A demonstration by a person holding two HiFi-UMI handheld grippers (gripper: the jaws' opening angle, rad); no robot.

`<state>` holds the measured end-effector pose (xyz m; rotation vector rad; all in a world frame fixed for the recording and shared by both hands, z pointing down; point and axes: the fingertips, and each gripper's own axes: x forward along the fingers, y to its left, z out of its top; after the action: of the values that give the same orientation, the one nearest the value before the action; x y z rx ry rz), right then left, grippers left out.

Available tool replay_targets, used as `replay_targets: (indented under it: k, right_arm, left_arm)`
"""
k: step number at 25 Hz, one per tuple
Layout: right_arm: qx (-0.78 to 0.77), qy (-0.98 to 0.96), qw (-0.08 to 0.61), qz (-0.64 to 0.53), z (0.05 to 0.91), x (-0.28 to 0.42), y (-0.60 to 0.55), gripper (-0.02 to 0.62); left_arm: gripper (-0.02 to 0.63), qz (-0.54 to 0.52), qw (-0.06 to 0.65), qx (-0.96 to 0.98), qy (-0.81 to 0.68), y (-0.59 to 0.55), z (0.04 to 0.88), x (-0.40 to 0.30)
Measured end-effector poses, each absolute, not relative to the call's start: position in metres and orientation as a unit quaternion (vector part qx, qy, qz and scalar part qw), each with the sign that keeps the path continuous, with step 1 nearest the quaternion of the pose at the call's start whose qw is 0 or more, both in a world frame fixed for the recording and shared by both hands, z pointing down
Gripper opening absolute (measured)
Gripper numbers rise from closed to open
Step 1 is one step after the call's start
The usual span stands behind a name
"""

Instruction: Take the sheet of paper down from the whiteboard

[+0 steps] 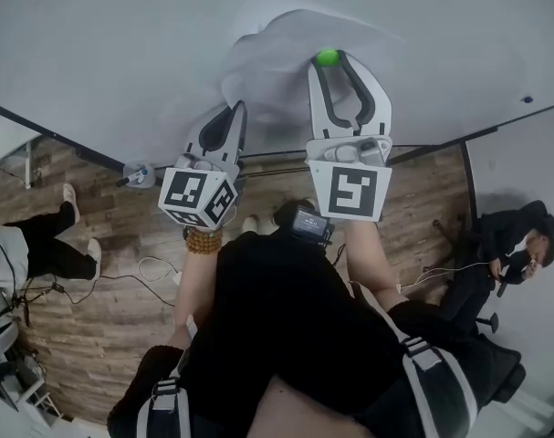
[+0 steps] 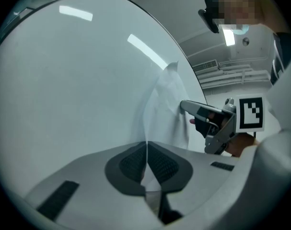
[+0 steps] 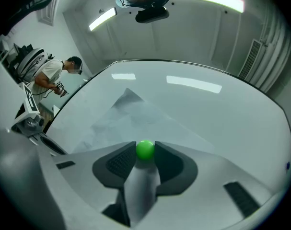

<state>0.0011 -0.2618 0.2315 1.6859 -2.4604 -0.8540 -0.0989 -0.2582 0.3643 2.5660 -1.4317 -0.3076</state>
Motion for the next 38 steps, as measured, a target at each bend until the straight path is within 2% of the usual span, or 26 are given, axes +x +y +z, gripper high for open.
replay_targets:
  k: [38]
  right_arm:
    - [0.526, -0.809, 0.020, -0.262, 0.232, 0.001, -0.245, 0.118]
  left_arm:
    - [0.011, -0.133, 0.132, 0.858, -0.478, -0.257, 0.363, -0.105]
